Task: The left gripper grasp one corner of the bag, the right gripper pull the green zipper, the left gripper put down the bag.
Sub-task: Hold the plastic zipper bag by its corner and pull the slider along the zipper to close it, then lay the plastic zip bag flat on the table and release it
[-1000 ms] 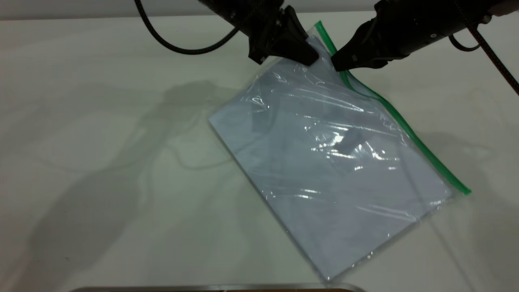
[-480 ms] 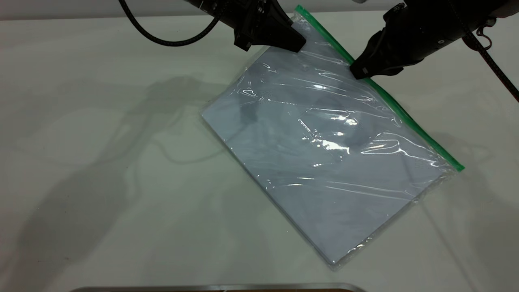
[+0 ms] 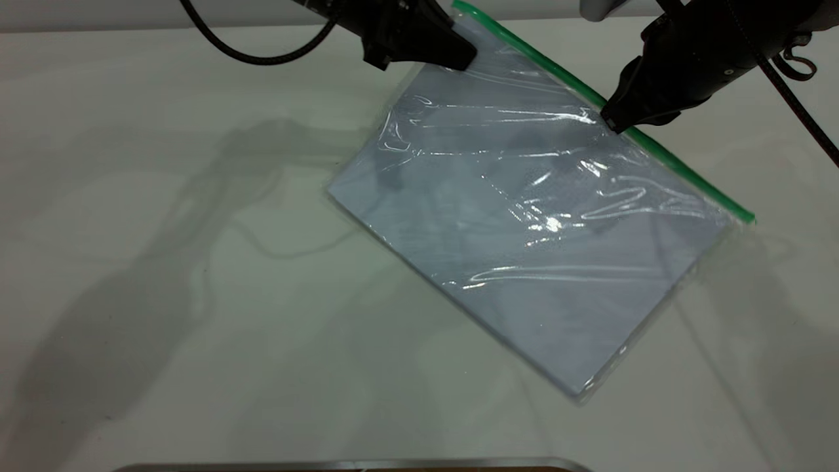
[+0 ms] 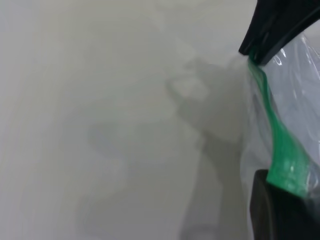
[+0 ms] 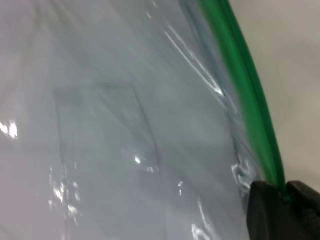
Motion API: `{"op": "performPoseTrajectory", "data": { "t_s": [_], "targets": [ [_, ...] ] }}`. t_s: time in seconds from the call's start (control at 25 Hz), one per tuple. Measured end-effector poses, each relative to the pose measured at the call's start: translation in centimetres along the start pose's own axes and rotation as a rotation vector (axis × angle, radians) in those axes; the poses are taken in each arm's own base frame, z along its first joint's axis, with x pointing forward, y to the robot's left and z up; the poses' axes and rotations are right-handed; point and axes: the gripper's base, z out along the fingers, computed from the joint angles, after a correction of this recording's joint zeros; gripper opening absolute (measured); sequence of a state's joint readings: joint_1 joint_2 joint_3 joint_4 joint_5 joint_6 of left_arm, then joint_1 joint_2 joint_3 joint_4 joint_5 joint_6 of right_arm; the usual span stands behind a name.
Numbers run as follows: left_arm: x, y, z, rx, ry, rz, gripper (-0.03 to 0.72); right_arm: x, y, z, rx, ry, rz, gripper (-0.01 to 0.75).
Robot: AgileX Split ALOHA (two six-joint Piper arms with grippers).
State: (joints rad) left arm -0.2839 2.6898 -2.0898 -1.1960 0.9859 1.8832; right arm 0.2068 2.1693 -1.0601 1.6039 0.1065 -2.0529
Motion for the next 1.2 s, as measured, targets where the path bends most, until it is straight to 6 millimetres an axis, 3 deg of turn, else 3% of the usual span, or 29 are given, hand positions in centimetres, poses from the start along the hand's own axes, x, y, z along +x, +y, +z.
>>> {"op": "performPoseTrajectory", "data": {
  "t_s": [0.44,0.84,1.2],
  "targets": [
    [1.6,1.2,-2.8,-0.05,0.01,-0.051,0.055,0.6,-1.1,-0.1,0.128,0.068,-0.003,0.037],
    [2.6,1.0,-3.2,-0.027,0.121,-0.062,0.055,2.4,-2.6,-0.1,0.314,0.202,0.033,0.037],
    [2.5,0.8,-2.9,-0.014,0.128,-0.07,0.055,2.7,-2.7,-0.1,0.348,0.229,0.047,0.042]
  ]
}}
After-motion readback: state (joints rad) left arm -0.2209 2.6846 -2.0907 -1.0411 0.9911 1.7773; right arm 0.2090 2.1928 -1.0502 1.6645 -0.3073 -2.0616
